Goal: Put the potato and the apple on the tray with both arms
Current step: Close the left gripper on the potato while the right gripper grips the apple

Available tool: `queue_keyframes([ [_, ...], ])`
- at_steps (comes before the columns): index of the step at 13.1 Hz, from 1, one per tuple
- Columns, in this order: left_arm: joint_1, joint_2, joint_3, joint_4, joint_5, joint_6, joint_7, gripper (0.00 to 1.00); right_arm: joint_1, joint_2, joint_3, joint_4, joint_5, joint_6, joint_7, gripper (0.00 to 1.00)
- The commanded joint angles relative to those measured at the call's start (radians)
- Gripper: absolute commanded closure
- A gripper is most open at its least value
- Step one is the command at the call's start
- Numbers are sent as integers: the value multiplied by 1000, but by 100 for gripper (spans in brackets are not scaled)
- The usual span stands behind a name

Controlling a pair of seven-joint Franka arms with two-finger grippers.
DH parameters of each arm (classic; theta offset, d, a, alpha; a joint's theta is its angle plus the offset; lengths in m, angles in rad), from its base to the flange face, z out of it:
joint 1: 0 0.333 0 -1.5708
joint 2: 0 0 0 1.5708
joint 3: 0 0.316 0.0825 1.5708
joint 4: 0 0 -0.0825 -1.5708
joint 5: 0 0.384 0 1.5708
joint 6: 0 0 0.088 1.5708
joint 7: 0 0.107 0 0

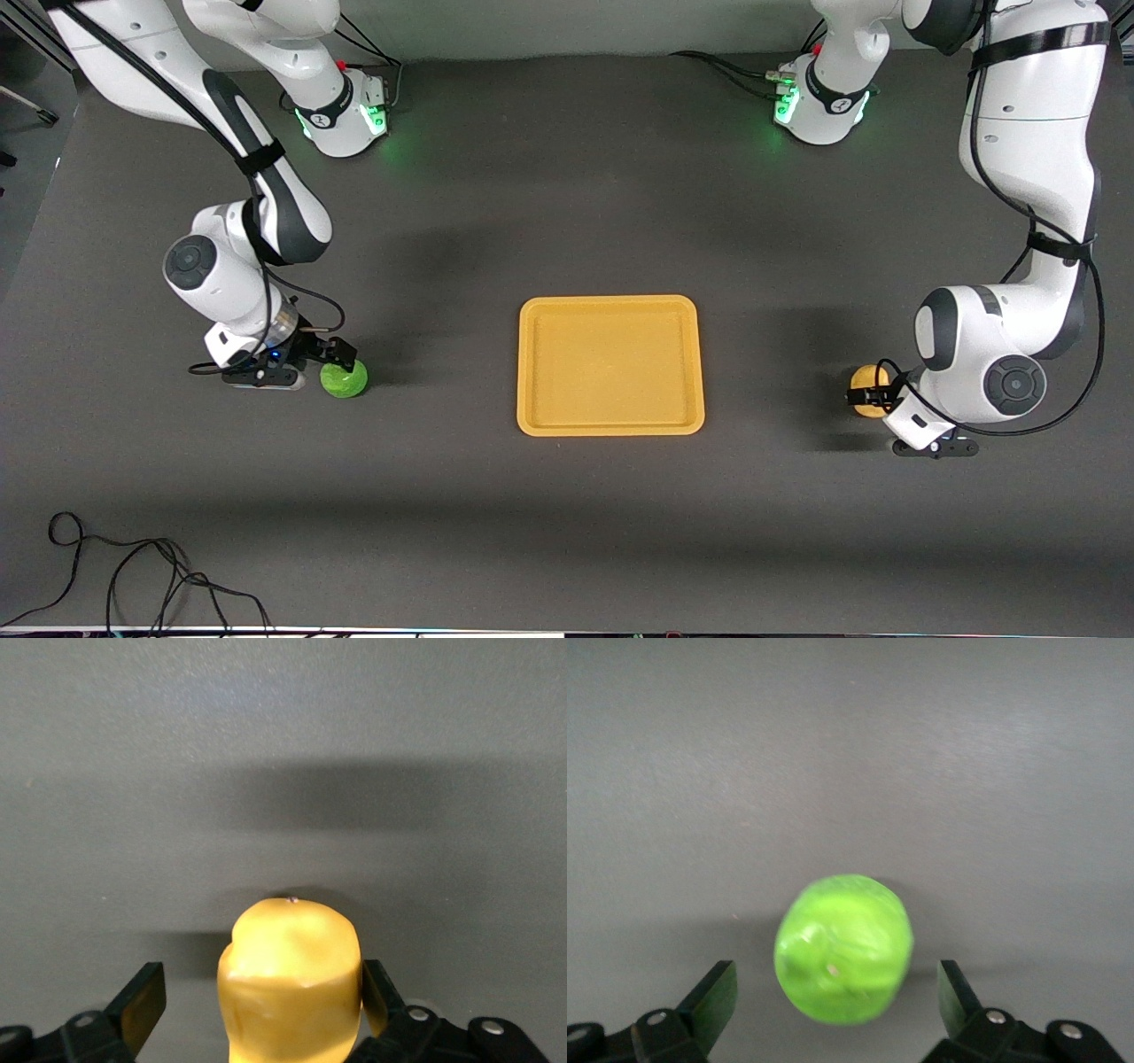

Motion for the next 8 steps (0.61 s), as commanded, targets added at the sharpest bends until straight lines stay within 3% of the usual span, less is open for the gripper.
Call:
queue_keyframes([
  [1, -2, -11, -8, -10, -34, 3, 3, 49, 0, 58, 8, 26, 7, 58, 26, 0],
  [3, -10, -20, -8, -7, -56, -15, 1, 68, 1, 120, 8, 53, 4, 66, 26, 0],
  [5, -7, -51, -8, -2, -58, -49, 7, 71, 0, 156, 6, 64, -5, 61, 21, 7],
  [7, -12, -122, -9, 14, -61, -150, 1, 71, 0, 150, 6, 69, -4, 55, 26, 40],
  [8, -24, -174, -13, 18, -81, -217, -16, 71, 0, 144, 8, 90, -3, 22, 28, 47],
])
